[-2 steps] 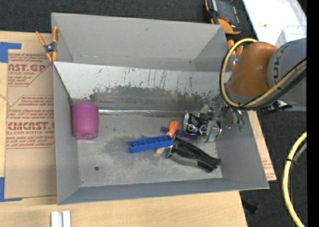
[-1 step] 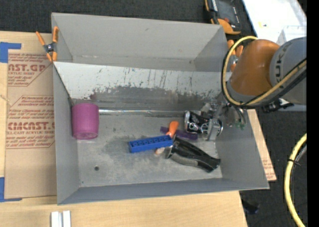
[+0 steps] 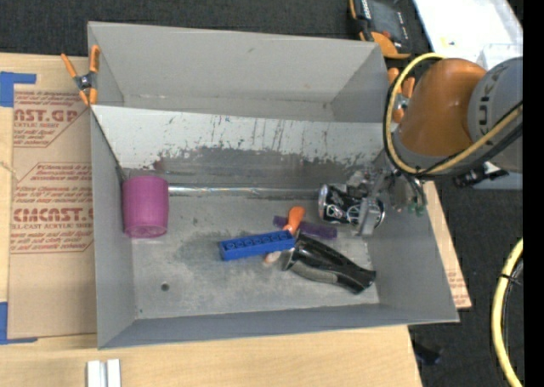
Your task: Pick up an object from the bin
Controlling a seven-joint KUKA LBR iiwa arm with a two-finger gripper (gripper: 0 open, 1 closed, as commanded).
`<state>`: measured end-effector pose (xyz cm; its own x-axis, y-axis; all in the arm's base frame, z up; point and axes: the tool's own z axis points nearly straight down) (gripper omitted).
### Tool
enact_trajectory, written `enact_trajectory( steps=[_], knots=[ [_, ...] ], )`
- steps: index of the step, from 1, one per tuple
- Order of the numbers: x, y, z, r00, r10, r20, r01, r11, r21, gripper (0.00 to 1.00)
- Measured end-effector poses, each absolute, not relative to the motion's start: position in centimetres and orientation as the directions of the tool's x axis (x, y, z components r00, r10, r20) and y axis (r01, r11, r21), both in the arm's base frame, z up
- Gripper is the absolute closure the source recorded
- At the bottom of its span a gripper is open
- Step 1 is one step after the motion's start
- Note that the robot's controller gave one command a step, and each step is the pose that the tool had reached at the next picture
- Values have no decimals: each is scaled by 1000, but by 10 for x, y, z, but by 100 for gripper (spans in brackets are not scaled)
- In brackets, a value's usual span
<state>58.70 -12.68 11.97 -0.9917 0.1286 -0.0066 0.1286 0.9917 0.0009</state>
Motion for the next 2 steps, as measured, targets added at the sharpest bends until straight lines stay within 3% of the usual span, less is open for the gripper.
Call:
enact_trajectory(
  steps=[1,2],
  knots=[
    [588,-127,131,-992,129,-10,129,992,1,100],
    [585,-126,143,-992,129,1,129,992,2,100]
  ],
)
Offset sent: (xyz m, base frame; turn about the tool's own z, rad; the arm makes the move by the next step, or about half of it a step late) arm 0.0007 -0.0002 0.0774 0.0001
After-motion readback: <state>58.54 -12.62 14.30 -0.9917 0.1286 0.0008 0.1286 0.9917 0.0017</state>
